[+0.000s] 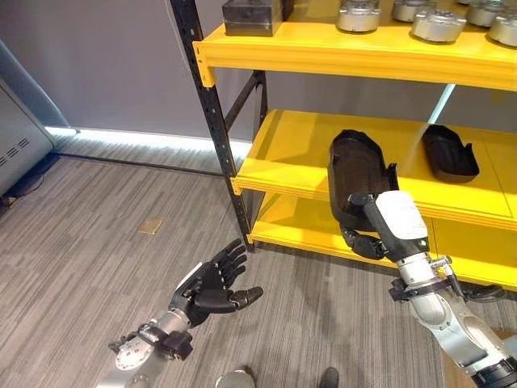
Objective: Move parts from the plastic box to the shelf.
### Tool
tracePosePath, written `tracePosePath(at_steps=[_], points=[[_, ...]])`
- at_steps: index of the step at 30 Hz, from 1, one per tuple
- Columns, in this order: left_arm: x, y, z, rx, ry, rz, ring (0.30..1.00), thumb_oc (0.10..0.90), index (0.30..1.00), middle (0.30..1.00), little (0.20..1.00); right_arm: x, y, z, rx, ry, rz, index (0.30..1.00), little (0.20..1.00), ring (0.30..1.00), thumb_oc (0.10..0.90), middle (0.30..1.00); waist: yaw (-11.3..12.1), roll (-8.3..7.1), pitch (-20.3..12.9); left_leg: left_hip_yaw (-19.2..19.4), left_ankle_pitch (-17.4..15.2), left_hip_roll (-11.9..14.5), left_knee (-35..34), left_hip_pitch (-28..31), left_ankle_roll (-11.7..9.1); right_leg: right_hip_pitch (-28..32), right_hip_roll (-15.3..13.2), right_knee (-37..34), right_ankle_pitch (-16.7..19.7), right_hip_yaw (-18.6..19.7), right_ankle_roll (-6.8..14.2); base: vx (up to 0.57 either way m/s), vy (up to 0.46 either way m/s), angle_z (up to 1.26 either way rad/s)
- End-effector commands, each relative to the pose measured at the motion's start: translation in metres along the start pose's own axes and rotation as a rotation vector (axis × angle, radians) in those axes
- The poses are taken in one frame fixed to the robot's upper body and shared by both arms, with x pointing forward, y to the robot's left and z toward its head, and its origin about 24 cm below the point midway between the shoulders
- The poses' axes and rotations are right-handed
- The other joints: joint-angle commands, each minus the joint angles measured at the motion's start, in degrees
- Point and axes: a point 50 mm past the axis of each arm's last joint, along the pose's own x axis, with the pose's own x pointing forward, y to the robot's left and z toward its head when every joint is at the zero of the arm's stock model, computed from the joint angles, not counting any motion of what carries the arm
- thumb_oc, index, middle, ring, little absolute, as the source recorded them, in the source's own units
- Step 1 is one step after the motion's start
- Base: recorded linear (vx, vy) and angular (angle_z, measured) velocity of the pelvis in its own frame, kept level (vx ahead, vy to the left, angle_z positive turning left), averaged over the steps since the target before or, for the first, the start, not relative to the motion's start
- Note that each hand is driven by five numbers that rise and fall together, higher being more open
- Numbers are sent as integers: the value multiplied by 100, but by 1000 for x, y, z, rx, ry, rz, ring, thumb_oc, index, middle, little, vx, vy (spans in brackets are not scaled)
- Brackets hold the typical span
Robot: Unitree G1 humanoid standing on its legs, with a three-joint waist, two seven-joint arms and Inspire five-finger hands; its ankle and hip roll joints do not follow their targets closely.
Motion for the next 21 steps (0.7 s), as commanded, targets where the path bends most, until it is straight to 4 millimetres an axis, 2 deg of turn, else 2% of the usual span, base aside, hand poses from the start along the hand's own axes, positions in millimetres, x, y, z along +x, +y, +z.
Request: tracePosePath(at_steps=[1, 3, 6, 8, 10, 13, 15, 19, 20, 21], points=[[-5, -6, 36, 35, -234, -47, 1000, 900, 1000, 1000, 1000, 27, -55, 36, -60, -285, -219, 300, 300, 300, 400, 300, 52, 28, -233, -100, 926, 169, -496, -58, -143, 747, 103, 646, -1134, -591, 356, 182, 192, -38], [-6, -5, 30, 42, -212, -56, 1000, 900, 1000, 1000, 1000, 26, -52, 34, -41, -261, -204, 300, 300, 300, 400, 300, 88, -28, -233, -143, 673, 3, -342, 14, 22, 714, 149, 1017, -1365, -620, 305, 242, 229, -62], [-4, -7, 28, 68, -207, -87, 1000, 900, 1000, 1000, 1000, 24, -49, 31, -33, -246, -206, 300, 300, 300, 400, 300, 103, -91, -242, -226, 444, -175, -140, -9, 155, 658, 163, 1237, -1487, -590, 279, 278, 220, -56], [0, -8, 27, 85, -200, -115, 1000, 900, 1000, 1000, 1000, 23, -47, 28, -32, -221, -213, 300, 300, 300, 400, 300, 126, -143, -267, -360, 200, -431, 45, -27, 307, 594, 186, 1415, -1581, -497, 264, 250, 205, 6], [2, -9, 28, 101, -199, -130, 1000, 900, 1000, 1000, 1000, 24, -46, 26, -37, -203, -220, 300, 300, 300, 400, 300, 152, -134, -270, -397, 171, -544, 170, -116, 439, 506, 217, 1510, -1547, -497, 218, 160, 182, 15], [6, -10, 30, 108, -204, -151, 1000, 900, 1000, 1000, 1000, 26, -45, 23, -42, -186, -229, 300, 300, 300, 400, 300, 172, -154, -268, -597, -63, -823, 376, -161, 610, 391, 249, 1829, -1696, -297, 229, 197, 201, 4], [6, -9, 31, 107, -206, -156, 1000, 900, 1000, 1000, 1000, 26, -46, 23, -39, -186, -238, 300, 300, 300, 400, 300, 166, -171, -263, -615, -157, -901, 485, -180, 673, 353, 278, 1982, -1771, -226, 234, 137, 164, 9], [9, -11, 33, 118, -206, -173, 1000, 900, 1000, 1000, 1000, 28, -49, 25, -37, -179, -247, 300, 300, 300, 400, 300, 111, -256, -247, -544, -408, -1124, 608, -95, 895, 146, 335, 2681, -1677, -103, 403, 110, 176, 0], [10, -12, 35, 119, -208, -184, 1000, 900, 1000, 1000, 1000, 30, -49, 26, -39, -175, -249, 300, 300, 300, 400, 300, 77, -296, -241, -483, -509, -1217, 605, -9, 998, 47, 400, 3032, -1537, -56, 527, 103, 168, 7], [11, -13, 35, 121, -208, -187, 1000, 900, 1000, 1000, 1000, 30, -50, 26, -40, -171, -250, 300, 300, 300, 400, 300, 68, -313, -241, -466, -539, -1248, 605, 11, 1023, 28, 419, 3089, -1483, -46, 566, 120, 192, 7]])
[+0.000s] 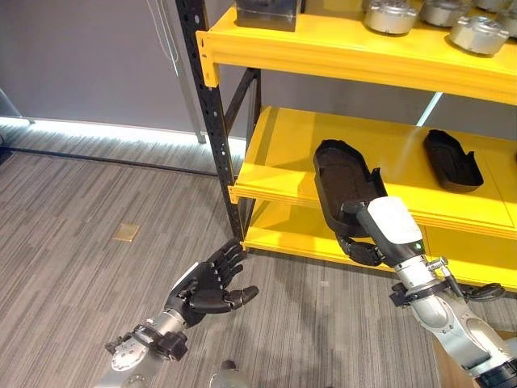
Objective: Move parts from the plastic box to the shelf.
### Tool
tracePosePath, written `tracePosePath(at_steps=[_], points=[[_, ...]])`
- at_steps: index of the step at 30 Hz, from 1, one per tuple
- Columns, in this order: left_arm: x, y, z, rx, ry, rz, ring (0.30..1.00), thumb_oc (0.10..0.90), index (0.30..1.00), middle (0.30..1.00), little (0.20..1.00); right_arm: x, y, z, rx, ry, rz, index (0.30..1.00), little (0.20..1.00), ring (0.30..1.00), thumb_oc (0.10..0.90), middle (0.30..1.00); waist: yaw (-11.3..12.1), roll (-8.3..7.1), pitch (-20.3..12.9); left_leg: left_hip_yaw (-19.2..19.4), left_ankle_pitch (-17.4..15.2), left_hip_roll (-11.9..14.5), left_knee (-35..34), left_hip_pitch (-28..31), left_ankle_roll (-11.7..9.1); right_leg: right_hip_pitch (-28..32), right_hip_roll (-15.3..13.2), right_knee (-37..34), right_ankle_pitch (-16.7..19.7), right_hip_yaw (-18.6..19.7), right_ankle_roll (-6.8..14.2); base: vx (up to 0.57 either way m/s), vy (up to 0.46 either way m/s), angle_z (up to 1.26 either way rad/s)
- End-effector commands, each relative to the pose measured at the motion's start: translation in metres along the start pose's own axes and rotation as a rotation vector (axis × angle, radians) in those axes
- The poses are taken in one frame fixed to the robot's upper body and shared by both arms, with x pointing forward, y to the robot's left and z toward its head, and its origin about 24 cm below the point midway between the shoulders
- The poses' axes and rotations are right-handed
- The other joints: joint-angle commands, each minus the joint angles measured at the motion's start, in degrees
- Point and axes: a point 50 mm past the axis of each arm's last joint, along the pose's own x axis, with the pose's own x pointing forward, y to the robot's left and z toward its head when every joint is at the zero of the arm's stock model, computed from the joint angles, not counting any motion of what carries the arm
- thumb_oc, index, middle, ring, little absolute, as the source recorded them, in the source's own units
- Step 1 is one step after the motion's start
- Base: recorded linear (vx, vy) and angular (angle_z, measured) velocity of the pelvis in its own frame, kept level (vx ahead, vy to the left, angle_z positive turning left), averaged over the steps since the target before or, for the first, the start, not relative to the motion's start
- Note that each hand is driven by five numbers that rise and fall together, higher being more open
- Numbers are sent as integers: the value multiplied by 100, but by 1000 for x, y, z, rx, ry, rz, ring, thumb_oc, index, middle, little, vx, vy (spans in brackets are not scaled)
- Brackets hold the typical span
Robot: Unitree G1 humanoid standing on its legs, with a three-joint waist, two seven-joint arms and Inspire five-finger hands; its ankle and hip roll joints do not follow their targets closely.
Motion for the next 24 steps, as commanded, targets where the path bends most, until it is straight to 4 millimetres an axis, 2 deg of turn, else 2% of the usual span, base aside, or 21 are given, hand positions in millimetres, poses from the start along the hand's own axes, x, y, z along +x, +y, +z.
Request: tracePosePath(at_steps=[1, 3, 4, 6, 9, 10, 11, 12, 13, 15, 16, 17, 19, 21, 22, 23, 24], points=[[11, -17, 35, 91, -182, -134, 1000, 900, 1000, 1000, 1000, 35, -59, 26, -58, -180, -301, 300, 300, 300, 400, 300, -101, 44, -412, -36, -281, -827, -493, -70, 434, -300, 1079, 1799, -536, 73, 65, 91, 147, -8], [13, -18, 37, 94, -185, -130, 1000, 900, 1000, 1000, 1000, 38, -58, 26, -51, -168, -303, 300, 300, 300, 400, 300, -100, 9, -377, 31, -388, -957, -494, 63, 588, -508, 1080, 2421, -58, 18, 363, 82, 148, -43], [15, -19, 38, 96, -187, -129, 1000, 900, 1000, 1000, 1000, 39, -57, 27, -49, -166, -302, 300, 300, 300, 400, 300, -106, 44, -368, 40, -409, -951, -496, 111, 631, -749, 1096, 2719, 198, -20, 489, 65, 101, -41], [15, -20, 39, 97, -183, -123, 1000, 900, 1000, 1000, 1000, 41, -52, 28, -45, -160, -293, 300, 300, 300, 400, 300, -127, 129, -330, 47, -500, -939, -479, 282, 676, -1220, 901, 3197, 324, -81, 655, 87, 45, -26], [15, -20, 40, 83, -178, -118, 1000, 900, 1000, 1000, 1000, 41, -46, 25, -36, -157, -289, 300, 300, 300, 400, 300, -137, 166, -277, -40, -579, -905, -411, 388, 627, -1278, 425, 2973, 87, -204, 507, 108, -71, -21], [15, -20, 41, 82, -178, -120, 1000, 900, 1000, 1000, 1000, 41, -46, 26, -35, -157, -290, 300, 300, 300, 400, 300, -145, 176, -276, -64, -568, -882, -401, 384, 613, -1286, 369, 2860, 134, -203, 463, 127, -189, -16], [18, -22, 40, 74, -168, -133, 1000, 900, 1000, 1000, 1000, 39, -45, 26, -32, -160, -285, 300, 300, 300, 400, 300, -209, 194, -246, -183, -623, -820, -339, 445, 562, -1340, -2, 2384, 311, -68, 379, 127, -231, -7], [20, -23, 40, 65, -162, -145, 1000, 900, 1000, 1000, 1000, 37, -43, 27, -31, -169, -278, 300, 300, 300, 400, 300, -247, 187, -224, -237, -676, -809, -309, 483, 549, -1351, -189, 2116, 458, 35, 390, 193, -393, -1], [22, -25, 39, 65, -165, -156, 1000, 900, 1000, 1000, 1000, 35, -41, 30, -23, -187, -268, 300, 300, 300, 400, 300, -288, 133, -188, -280, -790, -754, -208, 508, 495, -1367, -629, 1570, 933, 292, 516, 137, -325, 10], [22, -25, 38, 79, -168, -157, 1000, 900, 1000, 1000, 1000, 34, -41, 34, -19, -205, -262, 300, 300, 300, 400, 300, -293, 105, -166, -242, -865, -670, -120, 520, 435, -1361, -914, 1185, 1268, 428, 595, 139, -415, 21], [22, -24, 38, 106, -178, -156, 1000, 900, 1000, 1000, 1000, 35, -40, 40, -14, -242, -255, 300, 300, 300, 400, 300, -252, 106, -116, -128, -995, -427, 27, 568, 300, -1401, -1376, 667, 1804, 545, 711, 214, -602, 11], [21, -24, 38, 124, -186, -155, 1000, 900, 1000, 1000, 1000, 37, -40, 45, -26, -274, -259, 300, 300, 300, 400, 300, -215, 155, -75, -66, -1055, -233, 108, 607, 223, -1479, -1550, 548, 1959, 591, 748, 242, -613, -2], [17, -20, 40, 148, -199, -150, 1000, 900, 1000, 1000, 1000, 37, -42, 49, -49, -313, -277, 300, 300, 300, 400, 300, -175, 225, -24, -133, -1106, -38, 264, 545, 144, -1566, -1577, 611, 1913, 728, 806, 209, -430, -16], [14, -16, 42, 147, -194, -148, 1000, 900, 1000, 1000, 1000, 36, -44, 48, -76, -318, -283, 300, 300, 300, 400, 300, -172, 215, -16, -381, -1128, -10, 418, 386, 95, -1512, -1453, 626, 1895, 985, 806, 257, -431, 29], [10, -12, 48, 158, -195, -160, 1000, 900, 1000, 1000, 1000, 32, -55, 48, -125, -348, -301, 300, 300, 300, 400, 300, -186, 165, -72, -621, -1042, 69, 621, 175, -22, -1107, -1152, 364, 1257, 1043, 767, 423, -645, 62], [7, -11, 52, 164, -207, -155, 1000, 900, 1000, 1000, 1000, 33, -69, 51, -167, -387, -297, 300, 300, 300, 400, 300, -128, 148, -194, -563, -859, 242, 669, 101, -207, -712, -880, 136, 623, 631, 659, 458, -692, 105], [7, -12, 54, 165, -214, -149, 1000, 900, 1000, 1000, 1000, 36, -73, 53, -178, -406, -294, 300, 300, 300, 400, 300, -117, 161, -227, -552, -804, 311, 624, 123, -280, -622, -795, 84, 483, 512, 638, 368, -522, 91]])
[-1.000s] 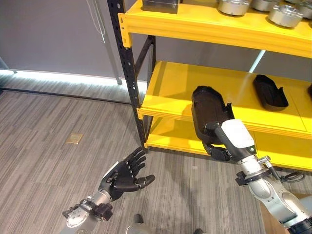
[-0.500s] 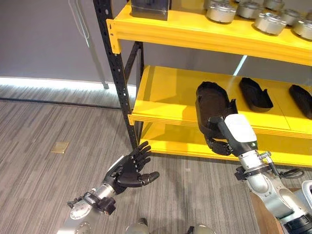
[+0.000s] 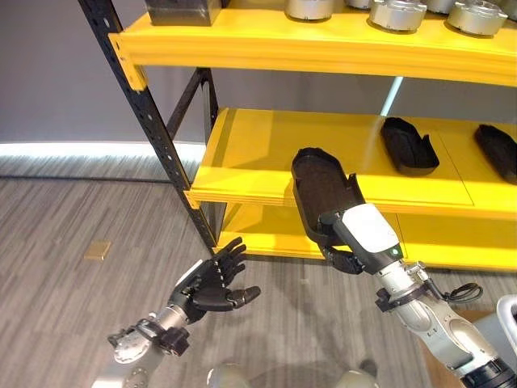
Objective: Move parts from the plastic box to the shelf.
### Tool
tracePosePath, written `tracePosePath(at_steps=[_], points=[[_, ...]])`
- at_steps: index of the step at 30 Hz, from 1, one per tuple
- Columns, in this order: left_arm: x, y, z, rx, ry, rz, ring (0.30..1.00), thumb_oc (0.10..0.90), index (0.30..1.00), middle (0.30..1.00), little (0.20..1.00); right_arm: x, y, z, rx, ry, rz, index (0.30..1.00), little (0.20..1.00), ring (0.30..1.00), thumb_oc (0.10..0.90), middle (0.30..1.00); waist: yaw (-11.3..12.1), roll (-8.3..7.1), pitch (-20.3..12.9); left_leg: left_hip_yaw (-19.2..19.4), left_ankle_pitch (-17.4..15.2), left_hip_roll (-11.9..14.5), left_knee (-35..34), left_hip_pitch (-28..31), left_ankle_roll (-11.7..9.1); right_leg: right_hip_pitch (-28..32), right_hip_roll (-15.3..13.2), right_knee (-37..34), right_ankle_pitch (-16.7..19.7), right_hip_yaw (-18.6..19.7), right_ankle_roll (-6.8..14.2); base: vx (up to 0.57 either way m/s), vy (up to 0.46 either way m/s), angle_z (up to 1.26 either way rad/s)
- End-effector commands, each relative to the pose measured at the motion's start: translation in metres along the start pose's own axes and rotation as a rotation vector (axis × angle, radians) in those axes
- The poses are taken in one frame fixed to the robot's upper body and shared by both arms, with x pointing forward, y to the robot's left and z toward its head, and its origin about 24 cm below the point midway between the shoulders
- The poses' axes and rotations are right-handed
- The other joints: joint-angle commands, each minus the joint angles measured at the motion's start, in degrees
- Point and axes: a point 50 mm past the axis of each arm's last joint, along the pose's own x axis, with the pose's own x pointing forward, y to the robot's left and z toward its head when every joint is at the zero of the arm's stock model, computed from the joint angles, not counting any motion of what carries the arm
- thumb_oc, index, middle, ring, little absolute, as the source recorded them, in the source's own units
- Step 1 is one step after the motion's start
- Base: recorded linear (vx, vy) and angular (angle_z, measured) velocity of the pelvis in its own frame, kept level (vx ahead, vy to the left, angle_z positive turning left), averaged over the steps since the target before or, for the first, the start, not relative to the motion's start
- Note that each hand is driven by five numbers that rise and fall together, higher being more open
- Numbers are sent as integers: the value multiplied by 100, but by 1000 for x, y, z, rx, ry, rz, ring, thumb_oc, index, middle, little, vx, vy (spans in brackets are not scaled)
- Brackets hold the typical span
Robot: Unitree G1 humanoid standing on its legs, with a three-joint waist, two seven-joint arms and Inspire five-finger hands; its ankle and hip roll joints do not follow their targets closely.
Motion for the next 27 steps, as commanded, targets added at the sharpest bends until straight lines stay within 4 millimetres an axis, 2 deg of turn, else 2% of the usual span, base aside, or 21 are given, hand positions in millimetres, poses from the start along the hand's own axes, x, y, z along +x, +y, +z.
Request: tracePosePath(at_steps=[1, 4, 5, 6, 7, 9, 10, 11, 13, 14, 15, 16, 17, 18, 21, 22, 23, 25, 26, 27], points=[[5, -13, 58, 119, -240, -134, 1000, 900, 1000, 1000, 1000, 37, -91, 29, -144, -268, -374, 300, 300, 300, 400, 300, 188, -336, -658, 459, -344, -532, 187, 119, 551, 254, -7, -904, 464, -146, -183, 299, -358, 89], [3, -17, 56, 80, -232, -145, 1000, 900, 1000, 1000, 1000, 51, -103, 35, -180, -313, -345, 300, 300, 300, 400, 300, 238, -318, -745, 574, -162, -132, 81, 209, 393, 352, 267, -853, 144, -331, -463, 298, -418, 4], [2, -19, 49, -19, -205, -154, 1000, 900, 1000, 1000, 1000, 57, -105, 37, -200, -322, -336, 300, 300, 300, 400, 300, 255, -309, -783, 741, -49, 89, -18, 291, 362, 330, 352, -806, 53, -447, -589, 261, -443, -4], [1, -18, 44, -55, -192, -141, 1000, 900, 1000, 1000, 1000, 60, -104, 38, -194, -323, -331, 300, 300, 300, 400, 300, 250, -302, -802, 818, -5, 171, -61, 328, 338, 322, 421, -807, 24, -485, -655, 294, -496, -19], [0, -17, 38, -51, -177, -98, 1000, 900, 1000, 1000, 1000, 64, -104, 39, -162, -323, -331, 300, 300, 300, 400, 300, 251, -286, -855, 961, 221, 363, -59, 326, 240, 363, 547, -882, -13, -598, -768, 226, -463, -8], [6, -21, 30, -28, -175, -116, 1000, 900, 1000, 1000, 1000, 68, -105, 41, -154, -296, -335, 300, 300, 300, 400, 300, 231, -232, -858, 1314, 1210, 908, 324, -15, -179, 628, 841, -1197, -87, -914, -960, 207, -547, 18], [15, -28, 22, -67, -169, -152, 1000, 900, 1000, 1000, 1000, 69, -105, 41, -163, -283, -348, 300, 300, 300, 400, 300, 113, -168, -850, 1547, 1723, 1279, 533, -319, -366, 740, 1046, -1428, -76, -1148, -1094, 123, -426, 88], [17, -29, 21, -73, -168, -157, 1000, 900, 1000, 1000, 1000, 69, -105, 40, -163, -281, -350, 300, 300, 300, 400, 300, 78, -143, -852, 1529, 1766, 1321, 574, -373, -390, 766, 1083, -1458, -94, -1183, -1107, 67, -393, 104], [24, -33, 19, -62, -177, -169, 1000, 900, 1000, 1000, 1000, 70, -103, 41, -143, -287, -360, 300, 300, 300, 400, 300, -16, -109, -844, 1513, 1750, 1186, 677, -532, -350, 738, 1177, -1501, -146, -1217, -1178, 38, -189, 60], [27, -34, 21, -43, -189, -175, 1000, 900, 1000, 1000, 1000, 71, -100, 41, -129, -302, -370, 300, 300, 300, 400, 300, -10, -93, -844, 1463, 1304, 715, 560, -483, -168, 647, 1231, -1465, -145, -1177, -1194, 56, -132, 13], [28, -35, 22, -41, -185, -187, 1000, 900, 1000, 1000, 1000, 71, -95, 39, -123, -294, -364, 300, 300, 300, 400, 300, -3, -78, -842, 1520, 1115, 447, 441, -441, -78, 633, 1253, -1440, -158, -1187, -1196, 60, -103, -19], [28, -35, 22, -41, -184, -188, 1000, 900, 1000, 1000, 1000, 71, -94, 38, -122, -293, -364, 300, 300, 300, 400, 300, -1, -89, -839, 1547, 1096, 409, 416, -418, -59, 641, 1234, -1435, -163, -1186, -1186, 172, -163, -33], [31, -40, 27, -31, -181, -216, 1000, 900, 1000, 1000, 1000, 72, -88, 32, -113, -251, -354, 300, 300, 300, 400, 300, -105, -155, -898, 2103, 1035, 378, 407, -201, -8, 849, 1355, -1657, -167, -1360, -1302, 141, -129, -31], [31, -40, 27, -32, -180, -215, 1000, 900, 1000, 1000, 1000, 72, -88, 32, -111, -249, -353, 300, 300, 300, 400, 300, -103, -161, -899, 2093, 1039, 377, 432, -205, -12, 863, 1365, -1674, -166, -1361, -1311, 194, -180, 12], [36, -38, 31, -39, -204, -168, 1000, 900, 1000, 1000, 1000, 78, -87, 33, -80, -242, -341, 300, 300, 300, 400, 300, -26, -257, -916, 1775, 1050, 381, 1028, -382, -40, 957, 1460, -1828, -180, -1214, -1443, 125, -99, 33], [38, -35, 34, -12, -225, -119, 1000, 900, 1000, 1000, 1000, 83, -85, 35, -48, -237, -330, 300, 300, 300, 400, 300, 71, -277, -932, 1446, 827, 119, 1059, -425, 64, 919, 1490, -1823, -171, -1106, -1449, 183, -101, -25], [38, -34, 36, -4, -234, -109, 1000, 900, 1000, 1000, 1000, 83, -79, 35, -22, -228, -321, 300, 300, 300, 400, 300, 160, -269, -933, 1330, 639, -289, 726, -379, 297, 853, 1506, -1798, -78, -1132, -1442, 199, -35, -23], [35, -31, 38, 35, -223, -101, 1000, 900, 1000, 1000, 1000, 83, -73, 32, 11, -200, -311, 300, 300, 300, 400, 300, 246, -224, -969, 1231, 507, -657, -102, -176, 404, 868, 1543, -1772, -68, -1152, -1365, 261, 84, -50], [34, -29, 38, 52, -211, -98, 1000, 900, 1000, 1000, 1000, 81, -69, 30, 31, -179, -301, 300, 300, 300, 400, 300, 269, -183, -992, 1201, 602, -729, -695, -133, 395, 915, 1563, -1755, -91, -1164, -1322, 334, 162, -25], [33, -27, 37, 54, -205, -97, 1000, 900, 1000, 1000, 1000, 79, -65, 29, 42, -163, -296, 300, 300, 300, 400, 300, 280, -136, -1001, 1184, 862, -702, -1130, -167, 337, 974, 1587, -1744, -129, -1160, -1295, 391, 236, 14]])
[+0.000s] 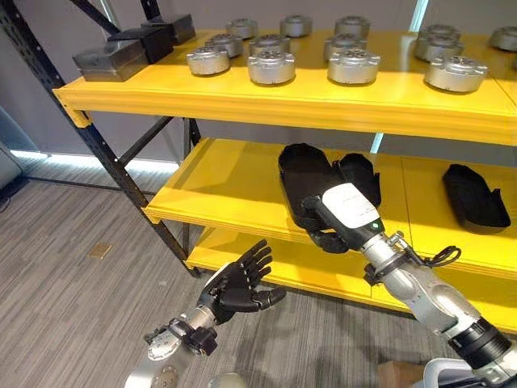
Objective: Move parts from the plastic box to the shelf.
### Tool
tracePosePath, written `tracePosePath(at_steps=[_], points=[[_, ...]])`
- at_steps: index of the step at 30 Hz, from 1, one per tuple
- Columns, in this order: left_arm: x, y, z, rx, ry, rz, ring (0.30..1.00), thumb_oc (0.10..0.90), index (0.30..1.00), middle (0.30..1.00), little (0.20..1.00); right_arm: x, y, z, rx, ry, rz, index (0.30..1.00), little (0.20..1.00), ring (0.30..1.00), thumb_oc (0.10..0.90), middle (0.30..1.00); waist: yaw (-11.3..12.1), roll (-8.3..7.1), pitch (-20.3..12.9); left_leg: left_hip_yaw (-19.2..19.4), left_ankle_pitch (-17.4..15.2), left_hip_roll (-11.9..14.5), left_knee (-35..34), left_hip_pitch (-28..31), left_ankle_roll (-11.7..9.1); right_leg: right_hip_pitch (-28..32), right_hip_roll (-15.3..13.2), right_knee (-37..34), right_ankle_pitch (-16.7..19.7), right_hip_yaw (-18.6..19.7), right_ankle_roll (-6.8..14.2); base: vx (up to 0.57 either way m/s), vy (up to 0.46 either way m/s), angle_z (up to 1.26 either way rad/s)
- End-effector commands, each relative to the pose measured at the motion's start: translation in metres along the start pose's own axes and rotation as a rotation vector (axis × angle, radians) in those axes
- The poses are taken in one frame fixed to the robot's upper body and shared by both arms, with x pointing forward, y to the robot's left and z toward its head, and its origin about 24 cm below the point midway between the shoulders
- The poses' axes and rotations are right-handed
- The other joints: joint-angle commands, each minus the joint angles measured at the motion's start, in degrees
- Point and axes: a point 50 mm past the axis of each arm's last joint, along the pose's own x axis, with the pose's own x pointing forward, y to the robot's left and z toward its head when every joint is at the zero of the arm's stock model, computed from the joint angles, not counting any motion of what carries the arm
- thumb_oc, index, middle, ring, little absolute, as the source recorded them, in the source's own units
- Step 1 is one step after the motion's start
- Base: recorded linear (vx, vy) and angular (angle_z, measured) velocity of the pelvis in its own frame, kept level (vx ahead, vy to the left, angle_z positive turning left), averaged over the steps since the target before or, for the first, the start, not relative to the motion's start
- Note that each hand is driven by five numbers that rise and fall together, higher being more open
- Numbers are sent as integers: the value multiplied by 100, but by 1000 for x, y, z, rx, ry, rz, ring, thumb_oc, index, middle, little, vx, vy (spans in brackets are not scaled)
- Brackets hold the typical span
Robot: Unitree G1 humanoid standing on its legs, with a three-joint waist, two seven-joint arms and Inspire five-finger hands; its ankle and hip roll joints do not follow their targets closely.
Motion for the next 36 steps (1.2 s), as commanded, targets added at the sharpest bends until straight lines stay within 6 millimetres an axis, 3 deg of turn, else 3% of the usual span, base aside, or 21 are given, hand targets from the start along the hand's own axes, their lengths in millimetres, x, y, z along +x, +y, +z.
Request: tracePosePath(at_steps=[1, 6, 9, 12, 16, 23, 28, 30, 32, 33, 36], points=[[3, -3, 49, 142, -206, -60, 1000, 900, 1000, 1000, 1000, 21, -62, 14, -6, -109, -315, 300, 300, 300, 400, 300, 245, 30, -54, -15, 184, 536, -600, 123, -246, 486, -129, -401, 146, 102, 516, 293, 198, 27], [-3, 0, 44, 106, -221, -59, 1000, 900, 1000, 1000, 1000, 17, -50, 17, 13, -118, -281, 300, 300, 300, 400, 300, 304, 160, 57, -220, 894, 1018, -831, -248, -402, 533, -105, 14, -190, 114, 490, 281, 223, -12], [-4, 1, 43, 96, -208, -62, 1000, 900, 1000, 1000, 1000, 15, -47, 19, 24, -123, -265, 300, 300, 300, 400, 300, 277, 176, 96, -147, 685, 1031, -820, -89, -360, 465, -87, 409, -397, 45, 480, 282, 228, -23], [-2, -1, 42, 104, -177, -89, 1000, 900, 1000, 1000, 1000, 15, -41, 20, 50, -101, -241, 300, 300, 300, 400, 300, 257, 113, 126, -129, 348, 867, -692, 141, -296, 455, -137, 846, -665, 68, 469, 380, 262, -15], [-2, 0, 39, 127, -159, -102, 1000, 900, 1000, 1000, 1000, 11, -32, 19, 65, -87, -222, 300, 300, 300, 400, 300, 248, 52, 105, -139, -43, 602, -366, 173, -111, 433, -172, 1035, -742, 149, 459, 322, 274, 0], [-13, 9, 43, 196, -172, -83, 1000, 900, 1000, 1000, 1000, 1, -24, 18, 70, -75, -241, 300, 300, 300, 400, 300, 317, 26, 33, -253, -515, -43, -111, 223, 347, 255, -374, 1536, -744, 241, 693, 213, 290, -11], [-15, 10, 47, 238, -167, -111, 1000, 900, 1000, 1000, 1000, 3, -28, 15, 70, -34, -290, 300, 300, 300, 400, 300, 333, -61, 48, -287, -958, -526, 152, 269, 762, 24, -492, 2331, -494, 404, 995, 159, 254, -8], [-13, 8, 48, 225, -155, -126, 1000, 900, 1000, 1000, 1000, 4, -29, 14, 87, -11, -304, 300, 300, 300, 400, 300, 329, -125, 51, -245, -1124, -776, 184, 314, 957, -40, -478, 2797, -156, 454, 1208, 135, 209, 4], [-12, 6, 47, 225, -149, -140, 1000, 900, 1000, 1000, 1000, 5, -28, 16, 99, -6, -303, 300, 300, 300, 400, 300, 346, -106, 42, -196, -1154, -860, 137, 373, 1054, -132, -479, 3061, 144, 340, 1312, 120, 174, -6], [-11, 3, 45, 219, -147, -148, 1000, 900, 1000, 1000, 1000, 7, -27, 17, 109, -7, -303, 300, 300, 300, 400, 300, 367, -56, 70, -129, -1198, -901, 79, 502, 1102, -358, -628, 3405, 386, 141, 1379, 132, 175, -23], [-10, -1, 45, 205, -147, -165, 1000, 900, 1000, 1000, 1000, 14, -25, 24, 129, -30, -302, 300, 300, 300, 400, 300, 360, -38, 201, 5, -1261, -971, -10, 673, 1045, -768, -770, 3291, 422, -18, 1402, 134, 56, -48]])
